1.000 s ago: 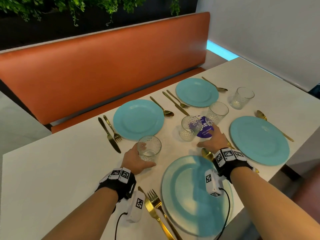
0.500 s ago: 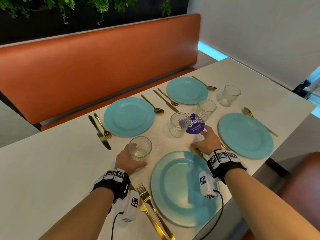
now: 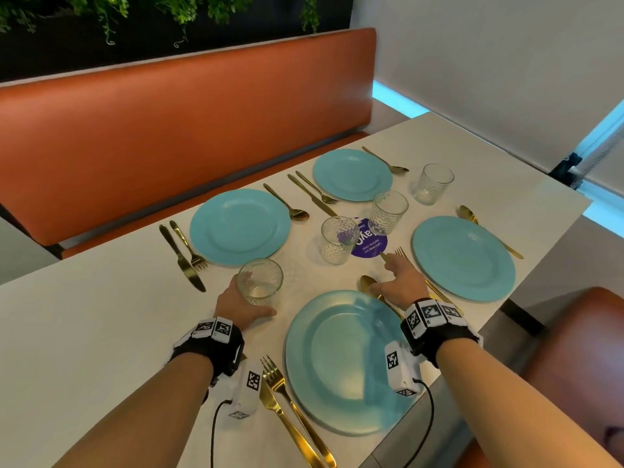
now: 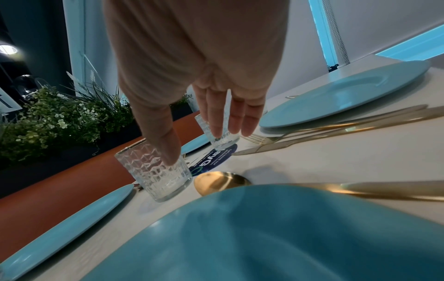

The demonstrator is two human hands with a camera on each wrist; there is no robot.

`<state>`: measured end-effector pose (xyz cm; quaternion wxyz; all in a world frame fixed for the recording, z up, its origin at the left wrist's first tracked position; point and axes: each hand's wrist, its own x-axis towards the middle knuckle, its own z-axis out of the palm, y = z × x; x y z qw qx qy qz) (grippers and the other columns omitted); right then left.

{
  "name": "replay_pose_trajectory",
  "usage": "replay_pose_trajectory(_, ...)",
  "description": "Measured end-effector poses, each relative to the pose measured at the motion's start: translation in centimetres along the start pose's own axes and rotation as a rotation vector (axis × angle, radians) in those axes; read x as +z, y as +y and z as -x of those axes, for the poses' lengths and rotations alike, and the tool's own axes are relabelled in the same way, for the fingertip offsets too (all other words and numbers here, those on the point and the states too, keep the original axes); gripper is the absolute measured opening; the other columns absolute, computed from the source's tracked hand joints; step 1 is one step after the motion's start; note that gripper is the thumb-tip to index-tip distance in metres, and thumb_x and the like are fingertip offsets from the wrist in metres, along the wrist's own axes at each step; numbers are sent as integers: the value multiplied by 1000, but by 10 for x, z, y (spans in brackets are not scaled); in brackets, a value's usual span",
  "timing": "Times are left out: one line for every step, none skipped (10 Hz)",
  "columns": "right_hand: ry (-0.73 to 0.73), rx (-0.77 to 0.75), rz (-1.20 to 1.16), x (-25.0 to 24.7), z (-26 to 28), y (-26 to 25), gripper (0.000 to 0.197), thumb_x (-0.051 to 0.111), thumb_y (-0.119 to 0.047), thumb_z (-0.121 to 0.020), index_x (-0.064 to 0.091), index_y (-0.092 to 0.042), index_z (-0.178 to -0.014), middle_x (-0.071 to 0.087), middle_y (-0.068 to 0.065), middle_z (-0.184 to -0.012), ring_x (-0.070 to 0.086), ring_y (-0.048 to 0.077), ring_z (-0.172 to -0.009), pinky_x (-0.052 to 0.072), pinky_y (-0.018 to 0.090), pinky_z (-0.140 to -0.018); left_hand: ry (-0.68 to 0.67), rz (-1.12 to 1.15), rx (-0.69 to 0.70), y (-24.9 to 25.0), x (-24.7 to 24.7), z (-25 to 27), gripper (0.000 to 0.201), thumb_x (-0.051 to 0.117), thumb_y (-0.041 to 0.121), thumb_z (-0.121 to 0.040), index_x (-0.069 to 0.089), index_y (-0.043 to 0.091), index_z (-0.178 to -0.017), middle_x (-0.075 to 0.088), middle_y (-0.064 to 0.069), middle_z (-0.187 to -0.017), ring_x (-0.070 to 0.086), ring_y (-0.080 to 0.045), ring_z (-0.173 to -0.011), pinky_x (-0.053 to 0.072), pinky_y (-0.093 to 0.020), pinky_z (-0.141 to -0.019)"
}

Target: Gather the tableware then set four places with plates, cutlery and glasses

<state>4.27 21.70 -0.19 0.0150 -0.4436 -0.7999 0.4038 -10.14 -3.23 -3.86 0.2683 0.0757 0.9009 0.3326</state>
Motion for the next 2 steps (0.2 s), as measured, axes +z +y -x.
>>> replay_pose_trajectory(8,13,36,-4,13,7,83,80,-16,-69,40,-18,-142,54,2,-136,50,20,-125,39,28,-101,-8,-4,8,-4,0,5,104,90,25,-56,32,6,-140,46,-13,-141,44,-31,-131,37,-37,-107)
replay_pose_trajectory(26,26,38,-15,32,13,80,80,-18,-71,42,-17,-141,52,1,-137,48,20,-126,38,28,-99,-47,32,-20,-10,-6,12,113,91,25,-55,25,6,-145,41,-14,-146,41,-31,-134,36,-41,-111)
